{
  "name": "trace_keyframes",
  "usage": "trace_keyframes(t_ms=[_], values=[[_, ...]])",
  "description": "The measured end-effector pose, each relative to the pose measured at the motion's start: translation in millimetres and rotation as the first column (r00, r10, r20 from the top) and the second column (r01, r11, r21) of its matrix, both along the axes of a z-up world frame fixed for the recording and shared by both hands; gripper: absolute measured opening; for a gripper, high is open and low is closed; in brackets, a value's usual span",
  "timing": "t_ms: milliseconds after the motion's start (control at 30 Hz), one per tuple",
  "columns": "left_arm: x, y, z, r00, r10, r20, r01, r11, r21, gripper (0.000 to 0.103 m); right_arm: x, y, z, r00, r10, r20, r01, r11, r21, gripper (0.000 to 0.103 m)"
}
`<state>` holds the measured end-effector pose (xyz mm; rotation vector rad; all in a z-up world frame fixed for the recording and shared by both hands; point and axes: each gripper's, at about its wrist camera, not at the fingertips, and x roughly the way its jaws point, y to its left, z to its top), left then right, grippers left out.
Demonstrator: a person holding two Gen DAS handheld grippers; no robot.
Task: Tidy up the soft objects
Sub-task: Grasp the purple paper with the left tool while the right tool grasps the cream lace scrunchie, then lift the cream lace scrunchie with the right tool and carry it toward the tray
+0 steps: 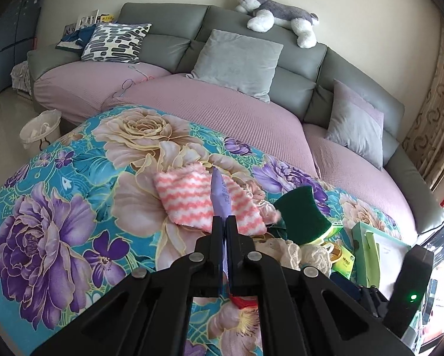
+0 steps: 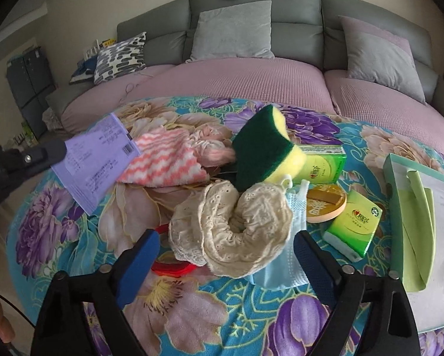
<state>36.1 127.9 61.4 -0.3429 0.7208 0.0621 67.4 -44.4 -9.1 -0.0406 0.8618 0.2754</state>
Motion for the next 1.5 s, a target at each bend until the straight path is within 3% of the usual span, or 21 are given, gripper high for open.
trace_keyframes(t_ms=[233, 467, 700, 800, 933, 1167, 1500], values=[[0, 7, -5, 1.000, 0.005, -0.008, -0.006, 1.000, -0.020, 0.002, 6, 8, -13, 1.000, -0.010, -0.019, 0.009, 0.999, -0.047, 0.066], [2, 7, -8, 1.000, 0.000, -0.018, -0.001, 1.000, -0.028, 0.002, 11, 2, -22, 0.998, -0.009, -0.061, 0.009, 1.000, 0.007, 0.049], [2, 3, -5, 1.000, -0.005, -0.011, 0.005, 1.000, -0.021, 0.002, 10, -9, -14, 0.998, -0.005, -0.056, 0.011, 0.996, 0.093, 0.020], [1, 1, -2, 1.000, -0.006, -0.003, 0.006, 1.000, -0.017, 0.002, 9, -13, -10, 0.998, 0.002, -0.058, 0.005, 0.992, 0.126, 0.015], [-1, -1, 5, 1.000, -0.008, 0.022, 0.008, 1.000, -0.012, 0.002, 4, -17, 0, 0.999, 0.017, -0.041, -0.010, 0.983, 0.182, 0.013], [-12, -7, 27, 0.995, -0.017, 0.099, 0.017, 1.000, 0.005, 0.002, -14, -32, 38, 0.998, 0.013, 0.063, -0.029, 0.964, 0.264, 0.013], [-16, -40, 50, 0.980, -0.095, 0.174, 0.093, 0.995, 0.021, 0.002, -32, -71, 72, 0.987, -0.067, 0.144, 0.022, 0.956, 0.292, 0.013]])
